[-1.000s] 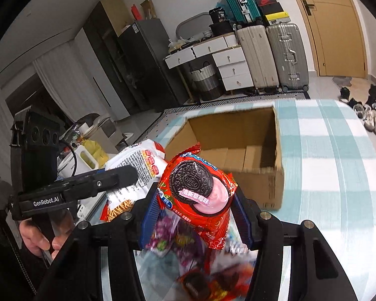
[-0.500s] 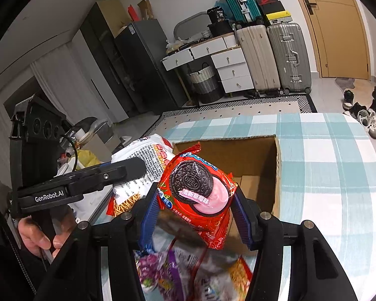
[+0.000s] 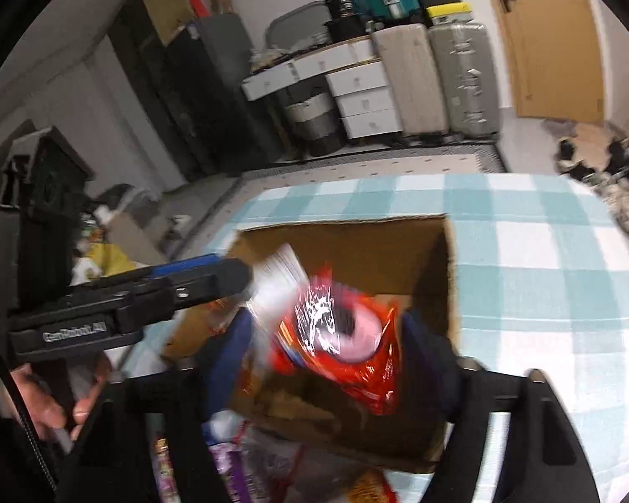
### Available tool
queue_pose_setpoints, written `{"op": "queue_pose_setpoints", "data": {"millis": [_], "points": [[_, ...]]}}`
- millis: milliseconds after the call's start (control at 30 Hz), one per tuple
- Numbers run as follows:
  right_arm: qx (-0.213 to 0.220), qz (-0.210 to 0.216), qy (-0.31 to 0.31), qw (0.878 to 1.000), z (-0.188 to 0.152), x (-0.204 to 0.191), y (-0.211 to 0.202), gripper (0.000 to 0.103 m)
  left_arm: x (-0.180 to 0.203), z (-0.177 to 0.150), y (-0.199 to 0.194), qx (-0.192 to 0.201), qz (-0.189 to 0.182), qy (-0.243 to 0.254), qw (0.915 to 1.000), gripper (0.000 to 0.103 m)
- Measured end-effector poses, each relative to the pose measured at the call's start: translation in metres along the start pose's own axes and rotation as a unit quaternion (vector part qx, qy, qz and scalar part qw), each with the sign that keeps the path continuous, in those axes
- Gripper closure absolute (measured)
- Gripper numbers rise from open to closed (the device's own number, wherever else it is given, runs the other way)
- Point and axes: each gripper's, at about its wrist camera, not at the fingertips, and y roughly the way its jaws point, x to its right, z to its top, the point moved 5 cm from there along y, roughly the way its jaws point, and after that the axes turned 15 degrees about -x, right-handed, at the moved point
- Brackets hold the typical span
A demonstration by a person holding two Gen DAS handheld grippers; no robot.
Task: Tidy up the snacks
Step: 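Carry both packs into the cardboard box and open both grippers, then withdraw both tools from the box back over the snack pile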
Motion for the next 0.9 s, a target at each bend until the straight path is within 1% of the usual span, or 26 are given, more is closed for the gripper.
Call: {"op": "queue_pose_setpoints", "data": {"millis": [100, 267, 333, 433, 567, 667, 833, 867, 900], "points": [[0.02, -0.001, -0.01, 1.0, 0.0, -0.002, -0.011, 0.017, -0.002, -0.003, -0.006, 0.014, 0.011, 0.0, 0.9998, 0.027], [0.034, 0.002, 0.001, 0.999, -0.006, 0.002, -0.028, 0.017, 0.001, -0.015, -0.019, 0.017, 0.019, -0.002, 0.9997, 0.026], [0.038, 0.001, 0.005, 0.999, -0.009, 0.002, -0.037, 0.017, 0.003, -0.022, -0.027, 0.021, 0.027, -0.001, 0.9994, 0.023], [0.048, -0.001, 0.007, 0.999, -0.015, -0.001, -0.052, 0.017, 0.008, -0.036, -0.042, 0.026, 0.033, -0.002, 0.9991, 0.023], [0.058, -0.005, 0.004, 0.998, -0.029, -0.011, -0.072, 0.017, 0.017, -0.055, -0.063, 0.032, 0.044, -0.002, 0.9985, 0.021], [0.066, -0.008, 0.0, 0.998, -0.041, -0.02, -0.088, 0.017, 0.024, -0.07, -0.076, 0.035, 0.048, 0.0, 0.9983, 0.017], [0.08, -0.016, -0.004, 0.997, -0.062, -0.034, -0.112, 0.014, 0.035, -0.092, -0.099, 0.043, 0.062, 0.002, 0.9972, 0.016], [0.083, -0.018, -0.004, 0.996, -0.067, -0.036, -0.117, 0.014, 0.037, -0.097, -0.103, 0.046, 0.064, 0.002, 0.9969, 0.014], [0.084, -0.018, -0.005, 0.996, -0.07, -0.038, -0.12, 0.014, 0.039, -0.103, -0.109, 0.051, 0.067, 0.003, 0.9965, 0.01]]}}
